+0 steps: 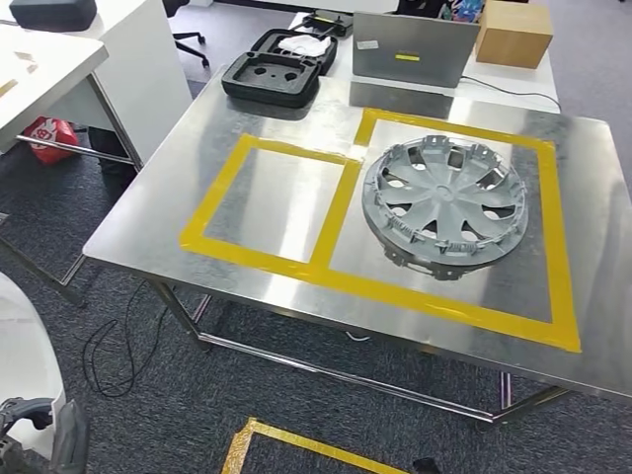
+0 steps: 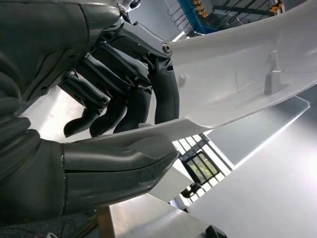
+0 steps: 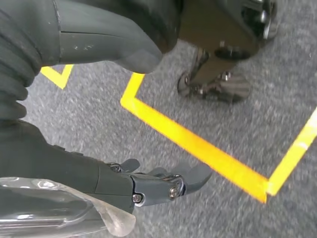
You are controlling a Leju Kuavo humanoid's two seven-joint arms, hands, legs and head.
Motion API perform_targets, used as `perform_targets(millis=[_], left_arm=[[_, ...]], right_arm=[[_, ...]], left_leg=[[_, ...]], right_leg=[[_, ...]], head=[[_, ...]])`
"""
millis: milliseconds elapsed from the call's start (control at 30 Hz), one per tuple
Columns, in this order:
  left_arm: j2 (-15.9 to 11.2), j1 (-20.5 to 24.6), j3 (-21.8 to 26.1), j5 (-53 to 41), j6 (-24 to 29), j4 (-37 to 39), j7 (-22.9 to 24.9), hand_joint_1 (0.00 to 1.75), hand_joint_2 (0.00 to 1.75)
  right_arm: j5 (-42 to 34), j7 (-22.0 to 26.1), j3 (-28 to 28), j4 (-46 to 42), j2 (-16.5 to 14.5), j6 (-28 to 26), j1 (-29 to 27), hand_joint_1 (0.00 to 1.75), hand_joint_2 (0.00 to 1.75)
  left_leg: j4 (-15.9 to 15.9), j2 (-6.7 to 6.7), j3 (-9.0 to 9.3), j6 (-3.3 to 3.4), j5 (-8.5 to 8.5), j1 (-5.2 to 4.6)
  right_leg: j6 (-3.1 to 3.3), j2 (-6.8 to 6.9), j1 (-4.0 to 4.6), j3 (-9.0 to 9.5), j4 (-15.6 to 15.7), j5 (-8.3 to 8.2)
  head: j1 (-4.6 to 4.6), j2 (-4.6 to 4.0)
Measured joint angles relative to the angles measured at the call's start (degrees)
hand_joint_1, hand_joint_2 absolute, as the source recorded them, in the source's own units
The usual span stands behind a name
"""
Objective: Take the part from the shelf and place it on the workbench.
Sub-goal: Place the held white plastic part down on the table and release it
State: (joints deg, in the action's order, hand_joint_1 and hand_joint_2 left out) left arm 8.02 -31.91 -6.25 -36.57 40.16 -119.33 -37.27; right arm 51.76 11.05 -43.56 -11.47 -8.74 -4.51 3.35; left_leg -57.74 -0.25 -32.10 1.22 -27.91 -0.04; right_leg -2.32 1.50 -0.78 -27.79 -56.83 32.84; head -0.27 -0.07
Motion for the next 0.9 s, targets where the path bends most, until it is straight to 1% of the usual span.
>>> perform_targets(millis=[33, 67, 133, 167, 200, 233, 267, 300, 333, 367, 400, 467, 500, 533, 567, 600, 633, 667, 700, 733, 767, 800, 833, 867, 900], left_arm=[[0.0, 0.0, 0.0, 0.0, 0.0, 0.0, 0.0, 1.75, 1.75], [0.1, 0.0, 0.0, 0.0, 0.0, 0.0, 0.0, 1.75, 1.75], [0.1, 0.1, 0.0, 0.0, 0.0, 0.0, 0.0, 1.75, 1.75], [0.1, 0.1, 0.0, 0.0, 0.0, 0.0, 0.0, 1.75, 1.75], [0.1, 0.1, 0.0, 0.0, 0.0, 0.0, 0.0, 1.75, 1.75], [0.1, 0.1, 0.0, 0.0, 0.0, 0.0, 0.0, 1.75, 1.75], [0.1, 0.1, 0.0, 0.0, 0.0, 0.0, 0.0, 1.75, 1.75], [0.1, 0.1, 0.0, 0.0, 0.0, 0.0, 0.0, 1.75, 1.75], [0.1, 0.1, 0.0, 0.0, 0.0, 0.0, 0.0, 1.75, 1.75], [0.1, 0.1, 0.0, 0.0, 0.0, 0.0, 0.1, 1.75, 1.75], [0.1, 0.0, 0.0, 0.0, 0.0, 0.0, 0.2, 1.75, 1.75], [0.0, 0.1, -0.1, -0.1, -0.1, 0.0, 0.3, 1.75, 1.75], [0.0, 0.1, -0.1, -0.2, 0.0, 0.0, 0.4, 1.75, 1.75], [-0.1, 0.1, -0.1, -0.4, 0.0, 0.0, 0.4, 1.75, 1.75], [-0.1, 0.2, -0.1, -0.5, 0.0, 0.0, 0.4, 1.75, 1.75], [-0.1, 0.2, -0.1, -0.7, 0.0, 0.0, 0.5, 1.75, 1.75], [-0.2, 0.2, -0.1, -0.8, 0.0, 0.0, 0.6, 1.75, 1.75], [-0.3, 0.2, -0.1, -0.9, 0.0, 0.0, 0.7, 1.75, 1.75], [-0.3, 0.2, -0.1, -1.0, -0.1, 0.0, 0.9, 1.75, 1.75], [-0.4, 0.2, -0.1, -1.2, -0.1, 0.0, 1.1, 1.75, 1.75], [-0.5, 0.2, -0.1, -1.4, -0.1, 0.0, 1.3, 1.75, 1.75], [-0.7, 0.2, -0.1, -1.6, -0.2, 0.1, 1.6, 1.75, 1.75], [-0.8, 0.3, -0.1, -1.8, -0.2, 0.2, 2.0, 1.75, 1.75], [-1.0, 0.5, 0.0, -2.1, -0.3, 0.3, 2.5, 1.75, 1.75], [-1.2, 0.7, 0.0, -2.4, -0.5, 0.4, 3.0, 1.75, 1.75]], right_arm=[[0.0, 0.1, 0.0, 0.0, 0.0, 0.0, 0.1, 0.0, 1.75], [0.0, 0.1, 0.0, 0.0, 0.0, 0.0, 0.1, 0.0, 1.75], [0.1, 0.2, 0.0, 0.0, 0.0, 0.1, 0.0, 0.0, 1.75], [0.1, 0.3, 0.0, 0.0, 0.0, 0.1, -0.1, 0.0, 1.75], [0.1, 0.3, -0.1, 0.0, 0.0, 0.1, -0.2, 0.0, 1.75], [0.2, 0.4, -0.1, 0.0, 0.0, 0.1, -0.3, 0.0, 1.75], [0.2, 0.5, -0.2, 0.0, 0.0, 0.2, -0.4, 0.0, 1.75], [0.2, 0.6, -0.3, 0.0, 0.0, 0.2, -0.3, 0.0, 1.75], [0.2, 0.7, -0.4, 0.0, 0.0, 0.4, -0.2, 0.0, 1.75], [0.2, 0.7, -0.5, 0.0, 0.0, 0.4, -0.1, 0.0, 1.75], [0.2, 0.8, -0.6, 0.0, 0.0, 0.5, 0.1, 0.0, 1.75], [0.3, 0.8, -0.8, 0.0, 0.0, 0.6, 0.1, 0.0, 1.75], [0.4, 0.8, -0.9, 0.0, 0.0, 0.6, 0.1, 0.0, 1.75], [0.4, 0.8, -0.9, 0.0, 0.0, 0.6, 0.0, 0.0, 1.75], [0.4, 0.8, -1.0, 0.0, 0.0, 0.6, 0.0, 0.0, 1.75], [0.4, 0.8, -1.0, 0.0, 0.0, 0.6, 0.0, 0.0, 1.75], [0.4, 0.8, -1.1, 0.0, 0.0, 0.6, 0.1, 0.0, 1.75], [0.4, 0.8, -1.2, 0.0, 0.0, 0.6, 0.0, 0.0, 1.75], [0.4, 0.8, -1.3, 0.0, 0.0, 0.6, 0.0, 0.0, 1.75], [0.4, 0.8, -1.3, 0.0, 0.0, 0.6, 0.0, 0.0, 1.75], [0.4, 0.8, -1.4, 0.0, 0.0, 0.6, 0.0, 0.0, 1.75], [0.4, 0.8, -1.4, 0.0, 0.0, 0.6, 0.0, 0.0, 1.75], [0.4, 0.8, -1.4, 0.0, 0.0, 0.6, 0.0, 0.0, 1.75], [0.5, 0.8, -1.4, 0.0, 0.0, 0.6, 0.1, 0.0, 1.75], [0.6, 0.8, -1.5, 0.0, 0.0, 0.6, 0.2, 0.0, 1.75]], left_leg=[[0.3, -0.04, 0.21, 0.25, 0.01, 0.16], [0.4, -0.04, 0.39, 0.49, -0.04, 0.26], [0.4, -0.09, 0.58, 0.91, -0.36, 0.17], [0.4, -0.19, 0.78, 1.03, -0.57, 0.12], [0.4, -0.33, 1.08, 1.07, -0.83, 0.08], [0.4, -0.43, 1.53, 1.04, -1.15, 0.07], [0.4, -0.44, 2.1, 0.96, -1.54, 0.07], [0.4, -0.39, 2.68, 0.81, -1.98, 0.0], [0.3, -0.28, 3.13, 0.57, -2.46, -0.14], [0.2, -0.1, 3.41, 0.3, -2.83, -0.29], [0.1, 0.13, 3.54, -0.01, -3.08, -0.41], [0.1, 0.75, 3.73, -0.53, -3.47, -0.44], [-0.3, 0.91, 3.73, -0.84, -3.95, -0.4], [-1.7, 0.96, 3.27, -1.17, -4.89, -0.33], [-4.3, 0.91, 2.14, -1.52, -6.35, -0.21], [-8.1, 0.84, 0.3, -1.84, -8.05, -0.06], [-12.2, 0.83, -1.9, -2.08, -9.58, 0.11], [-15.4, 0.82, -3.81, -2.25, -10.33, 0.27], [-16.8, 0.81, -4.92, -2.34, -9.9, 0.4], [-15.8, 0.75, -4.97, -2.35, -8.27, 0.51], [-12.8, 0.48, -4.01, -2.28, -5.73, 0.62], [-9.1, -0.48, -2.59, -2.17, -3.35, 0.76], [-5.6, -1.69, -1.29, -2.04, -1.69, 0.86], [-3.1, -2.73, -0.4, -1.86, -0.92, 0.88], [-2.0, -3.52, -0.07, -1.64, -0.96, 0.83]], right_leg=[[-0.25, -0.35, 0.02, -0.76, -1.6, 0.93], [-0.42, -0.77, -0.01, -2.44, -4.6, 2.35], [-0.67, -1.24, 0.01, -7.48, -12.9, 5.32], [-0.74, -1.3, 0.02, -9.6, -15.8, 5.67], [-0.77, -1.32, 0.03, -10.73, -16.7, 4.79], [-0.75, -1.31, 0.03, -10.64, -15.1, 2.72], [-0.63, -1.09, 0.04, -9.53, -11.7, -0.08], [-0.43, -0.43, 0.15, -8.07, -8.0, -2.31], [-0.12, 0.16, 0.29, -6.62, -4.6, -3.73], [0.24, 0.65, 0.42, -5.66, -2.6, -4.33], [0.59, 0.82, 0.58, -5.22, -1.8, -4.13], [1.18, 0.1, 0.53, -5.0, -1.6, -4.02], [1.43, -0.27, 0.4, -4.86, -1.5, -4.0], [1.69, -0.58, 0.24, -4.67, -1.4, -3.95], [1.96, -0.87, 0.07, -4.44, -1.3, -3.88], [2.17, -1.18, 0.05, -4.3, -1.3, -3.72], [2.32, -1.52, 0.04, -4.17, -1.3, -3.56], [2.39, -1.93, 0.03, -4.01, -1.3, -3.42], [2.37, -2.42, 0.02, -3.81, -1.3, -3.28], [2.31, -2.98, 0.0, -3.54, -1.3, -3.13], [2.2, -3.58, -0.03, -3.21, -1.3, -2.97], [2.05, -4.16, -0.09, -3.14, -1.3, -2.81], [1.81, -4.74, -0.08, -3.05, -1.3, -2.64], [1.45, -5.28, -0.16, -3.17, -1.4, -2.59], [1.03, -5.73, -0.28, -3.42, -1.4, -2.64]], head=[[0.14, 0.0], [0.27, 0.0], [0.45, 0.0], [0.45, 0.0], [0.47, 0.0], [0.47, 0.0], [0.48, 0.0], [0.49, 0.0], [0.51, 0.0], [0.5, 0.0], [0.46, 0.0], [0.4, 0.0], [0.33, -0.01], [0.15, -0.01], [-0.02, -0.01], [-0.2, -0.01], [-0.32, 0.0], [-0.31, 0.0], [-0.32, 0.0], [-0.33, 0.0], [-0.32, 0.0], [-0.32, 0.0], [-0.3, 0.0], [-0.31, 0.0], [-0.28, 0.0]])
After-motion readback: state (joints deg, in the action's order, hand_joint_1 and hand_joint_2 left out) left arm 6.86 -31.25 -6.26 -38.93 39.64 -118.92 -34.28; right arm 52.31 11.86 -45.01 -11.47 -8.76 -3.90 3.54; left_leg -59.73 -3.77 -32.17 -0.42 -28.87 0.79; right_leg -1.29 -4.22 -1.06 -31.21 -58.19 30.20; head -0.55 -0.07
